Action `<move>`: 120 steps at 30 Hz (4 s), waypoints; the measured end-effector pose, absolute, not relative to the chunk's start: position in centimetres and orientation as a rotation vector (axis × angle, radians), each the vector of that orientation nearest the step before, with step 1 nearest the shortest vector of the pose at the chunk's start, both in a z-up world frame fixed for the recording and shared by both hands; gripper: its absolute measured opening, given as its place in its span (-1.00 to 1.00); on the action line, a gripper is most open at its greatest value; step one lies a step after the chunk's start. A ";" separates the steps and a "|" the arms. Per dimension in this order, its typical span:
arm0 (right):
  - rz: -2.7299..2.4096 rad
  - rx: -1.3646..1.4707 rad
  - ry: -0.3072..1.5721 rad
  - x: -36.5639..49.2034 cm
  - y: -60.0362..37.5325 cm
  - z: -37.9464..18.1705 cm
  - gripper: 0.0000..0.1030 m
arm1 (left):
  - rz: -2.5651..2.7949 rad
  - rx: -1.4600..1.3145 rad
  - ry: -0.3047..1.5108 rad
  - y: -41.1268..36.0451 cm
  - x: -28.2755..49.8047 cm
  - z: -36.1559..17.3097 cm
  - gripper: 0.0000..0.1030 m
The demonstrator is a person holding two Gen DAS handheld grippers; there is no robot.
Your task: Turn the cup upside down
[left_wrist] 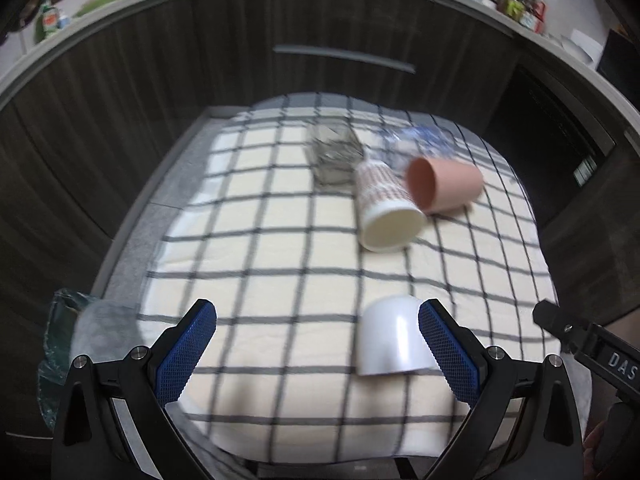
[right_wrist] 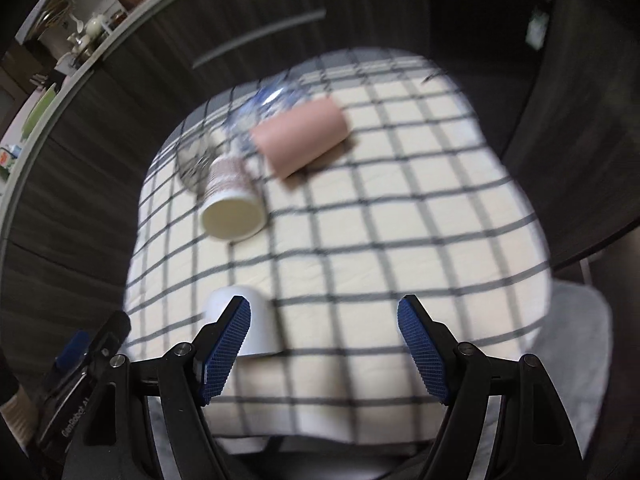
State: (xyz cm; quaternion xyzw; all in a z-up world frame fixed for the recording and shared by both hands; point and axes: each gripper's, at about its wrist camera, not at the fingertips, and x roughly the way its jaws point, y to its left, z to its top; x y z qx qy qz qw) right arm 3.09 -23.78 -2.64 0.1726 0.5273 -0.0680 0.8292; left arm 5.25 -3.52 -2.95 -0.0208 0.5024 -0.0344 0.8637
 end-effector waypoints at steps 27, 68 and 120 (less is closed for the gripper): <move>-0.101 0.257 0.895 6.9 -26.3 -1.7 0.59 | -0.155 0.030 1.707 -11.7 14.6 -13.3 0.78; -0.149 0.134 0.952 1.8 -24.5 -4.6 0.59 | -0.216 0.116 0.747 -9.6 8.0 -10.6 0.29; -0.115 0.051 0.776 -4.3 -17.1 2.5 0.59 | -0.102 0.007 0.784 -0.9 -1.3 0.6 0.59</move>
